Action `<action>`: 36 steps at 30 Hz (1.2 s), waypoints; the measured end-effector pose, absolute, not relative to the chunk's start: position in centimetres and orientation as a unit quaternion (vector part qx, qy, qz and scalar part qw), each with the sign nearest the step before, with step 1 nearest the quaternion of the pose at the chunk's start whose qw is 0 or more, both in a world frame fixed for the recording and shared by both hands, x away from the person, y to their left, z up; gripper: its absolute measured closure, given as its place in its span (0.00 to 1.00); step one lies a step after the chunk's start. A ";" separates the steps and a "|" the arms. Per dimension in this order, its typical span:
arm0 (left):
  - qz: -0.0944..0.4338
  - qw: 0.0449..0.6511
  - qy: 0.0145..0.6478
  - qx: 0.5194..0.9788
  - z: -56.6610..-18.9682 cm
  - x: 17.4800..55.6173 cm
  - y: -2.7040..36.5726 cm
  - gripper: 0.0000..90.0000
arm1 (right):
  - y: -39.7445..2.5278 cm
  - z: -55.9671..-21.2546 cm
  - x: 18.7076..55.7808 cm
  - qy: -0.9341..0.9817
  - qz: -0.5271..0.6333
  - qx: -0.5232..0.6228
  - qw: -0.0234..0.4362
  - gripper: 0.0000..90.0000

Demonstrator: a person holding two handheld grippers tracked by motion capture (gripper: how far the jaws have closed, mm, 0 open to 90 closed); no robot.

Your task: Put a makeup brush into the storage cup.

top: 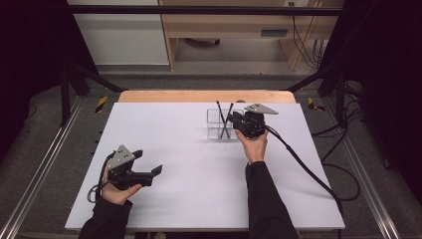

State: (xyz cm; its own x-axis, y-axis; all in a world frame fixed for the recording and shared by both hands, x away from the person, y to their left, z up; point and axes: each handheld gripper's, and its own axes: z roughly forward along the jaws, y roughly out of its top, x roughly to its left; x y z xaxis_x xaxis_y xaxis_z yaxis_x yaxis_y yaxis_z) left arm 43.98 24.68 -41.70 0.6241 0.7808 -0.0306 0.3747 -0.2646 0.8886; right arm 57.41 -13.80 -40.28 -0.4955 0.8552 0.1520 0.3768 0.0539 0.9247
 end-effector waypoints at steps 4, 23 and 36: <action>0.214 0.475 0.376 0.767 -41.7 43.9 24.6 0.10 | -14.3 -39.7 56.1 0.692 0.526 0.441 0.221 0.72; 0.215 0.472 0.380 0.766 -41.7 43.9 24.6 0.08 | -17.4 -39.2 50.2 0.698 0.533 0.430 0.209 0.26; 0.210 0.472 0.384 0.765 -41.9 43.9 24.9 0.08 | -18.7 -38.9 47.4 0.718 0.519 0.406 0.226 0.09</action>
